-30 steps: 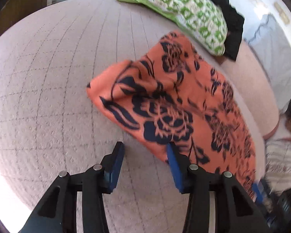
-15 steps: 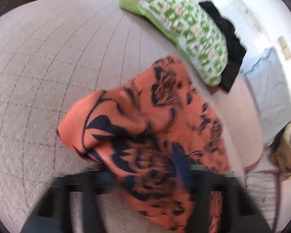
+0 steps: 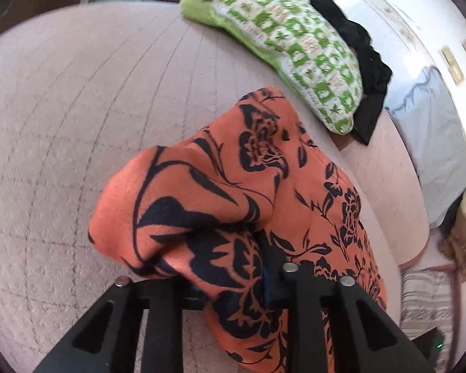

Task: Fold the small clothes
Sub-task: 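Grasp the edge of the folded orange blouse with both grippers and lift it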

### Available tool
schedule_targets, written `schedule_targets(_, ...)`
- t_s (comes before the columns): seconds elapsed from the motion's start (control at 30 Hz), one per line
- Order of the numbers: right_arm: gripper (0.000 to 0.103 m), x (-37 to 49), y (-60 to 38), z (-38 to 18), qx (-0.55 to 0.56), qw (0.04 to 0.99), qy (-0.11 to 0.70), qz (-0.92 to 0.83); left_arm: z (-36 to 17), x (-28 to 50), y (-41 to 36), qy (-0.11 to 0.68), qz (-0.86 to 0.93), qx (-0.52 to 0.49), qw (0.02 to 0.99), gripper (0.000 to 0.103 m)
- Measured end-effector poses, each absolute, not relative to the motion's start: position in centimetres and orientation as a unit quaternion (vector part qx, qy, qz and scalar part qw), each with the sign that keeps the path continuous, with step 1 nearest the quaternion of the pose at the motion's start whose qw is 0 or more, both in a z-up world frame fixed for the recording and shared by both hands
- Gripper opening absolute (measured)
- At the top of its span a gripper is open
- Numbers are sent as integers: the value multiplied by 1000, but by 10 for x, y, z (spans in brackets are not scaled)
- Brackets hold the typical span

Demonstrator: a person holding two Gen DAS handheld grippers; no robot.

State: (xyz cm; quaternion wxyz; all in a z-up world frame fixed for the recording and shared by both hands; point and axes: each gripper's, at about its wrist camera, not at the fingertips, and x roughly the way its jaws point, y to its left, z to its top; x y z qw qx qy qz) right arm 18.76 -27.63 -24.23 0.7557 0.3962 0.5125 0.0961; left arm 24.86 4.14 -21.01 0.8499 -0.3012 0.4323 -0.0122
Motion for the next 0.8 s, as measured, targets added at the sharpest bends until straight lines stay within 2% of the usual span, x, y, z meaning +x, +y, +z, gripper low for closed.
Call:
schedule_targets(0.1, 18, 179, -295, -238, 430, 746, 500, 93, -189, 245, 23, 401, -28, -253, 880, 19)
schedule_targets(0.4, 17, 155, -362, -206, 449, 794, 406, 49, -137, 227, -91, 325, -142, -93, 930, 18)
schedule_targets(0.53, 17, 151, -382, -199, 463, 802, 375, 47, -144, 215, -158, 328, -194, -29, 924, 18)
schedule_targets(0.63, 18, 150, -393, -199, 470, 802, 366, 50, -163, 204, -208, 358, -231, 37, 904, 25)
schedule_targets(0.7, 27, 151, -400, -203, 486, 790, 369, 52, -170, 199, -220, 380, -264, 59, 885, 34)
schedule_targets(0.73, 48, 153, -403, -208, 500, 780, 373, 56, -167, 199, -216, 384, -281, 56, 878, 42)
schedule_targets(0.77, 77, 156, -404, -212, 512, 770, 376, 60, -162, 198, -209, 381, -294, 46, 875, 54)
schedule_targets(0.8, 81, 156, -405, -217, 527, 760, 376, 62, -151, 196, -195, 367, -327, 25, 870, 62)
